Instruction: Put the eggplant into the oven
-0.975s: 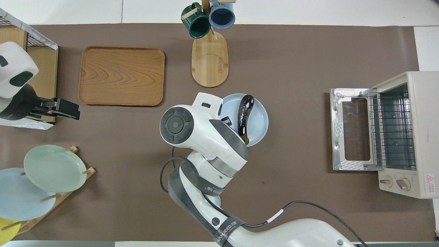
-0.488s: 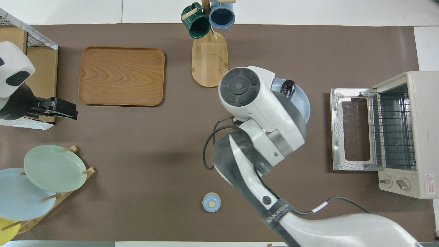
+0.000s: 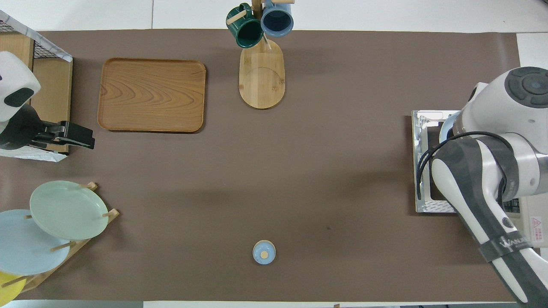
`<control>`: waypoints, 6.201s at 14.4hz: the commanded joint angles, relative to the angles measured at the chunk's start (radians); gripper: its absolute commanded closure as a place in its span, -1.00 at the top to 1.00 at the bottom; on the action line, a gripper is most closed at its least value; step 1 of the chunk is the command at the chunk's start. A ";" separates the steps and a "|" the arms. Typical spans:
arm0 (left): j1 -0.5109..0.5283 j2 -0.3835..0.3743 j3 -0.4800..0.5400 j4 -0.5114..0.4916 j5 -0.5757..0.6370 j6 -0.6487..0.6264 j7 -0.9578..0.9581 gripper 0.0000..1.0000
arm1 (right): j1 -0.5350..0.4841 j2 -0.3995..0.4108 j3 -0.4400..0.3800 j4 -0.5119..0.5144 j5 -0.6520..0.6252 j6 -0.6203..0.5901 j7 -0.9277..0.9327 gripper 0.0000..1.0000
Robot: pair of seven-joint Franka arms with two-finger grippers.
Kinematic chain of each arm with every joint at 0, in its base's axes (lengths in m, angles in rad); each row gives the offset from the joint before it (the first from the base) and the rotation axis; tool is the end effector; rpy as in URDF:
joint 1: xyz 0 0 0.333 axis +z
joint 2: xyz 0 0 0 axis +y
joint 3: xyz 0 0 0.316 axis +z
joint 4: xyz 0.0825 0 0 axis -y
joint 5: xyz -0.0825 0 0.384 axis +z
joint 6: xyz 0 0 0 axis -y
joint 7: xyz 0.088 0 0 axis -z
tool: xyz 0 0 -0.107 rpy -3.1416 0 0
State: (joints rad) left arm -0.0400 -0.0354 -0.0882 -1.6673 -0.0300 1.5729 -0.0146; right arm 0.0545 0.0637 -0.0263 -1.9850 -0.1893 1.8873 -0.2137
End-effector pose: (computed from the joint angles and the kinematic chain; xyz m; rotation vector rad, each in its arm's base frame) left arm 0.5362 -0.0732 0.5986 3.1126 -0.1753 -0.0950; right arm 0.5518 0.0018 0.4212 2.9325 0.4665 -0.2634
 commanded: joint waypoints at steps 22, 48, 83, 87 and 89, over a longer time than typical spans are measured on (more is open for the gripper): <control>0.006 0.003 -0.005 0.003 0.016 -0.004 0.013 1.00 | 0.067 0.102 0.019 -0.152 0.051 0.386 0.072 -1.00; 0.006 0.003 -0.007 0.003 0.016 -0.004 0.013 1.00 | -0.005 0.065 0.016 0.038 -0.156 0.070 -0.168 -1.00; 0.006 0.002 -0.005 0.003 0.016 -0.004 0.013 1.00 | -0.028 -0.048 -0.057 0.357 0.145 -0.382 -0.090 1.00; 0.008 0.003 -0.005 0.003 0.016 -0.004 0.013 1.00 | -0.028 -0.074 -0.055 0.319 0.145 -0.376 -0.090 1.00; 0.006 0.002 -0.005 0.003 0.016 -0.004 0.013 1.00 | -0.039 -0.074 -0.046 0.321 0.142 -0.369 -0.079 1.00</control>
State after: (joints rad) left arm -0.0399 -0.0344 -0.0890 -1.6675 -0.0300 1.5729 -0.0146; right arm 0.0323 0.0162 -0.0866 -1.6344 -0.0644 1.5136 -0.3185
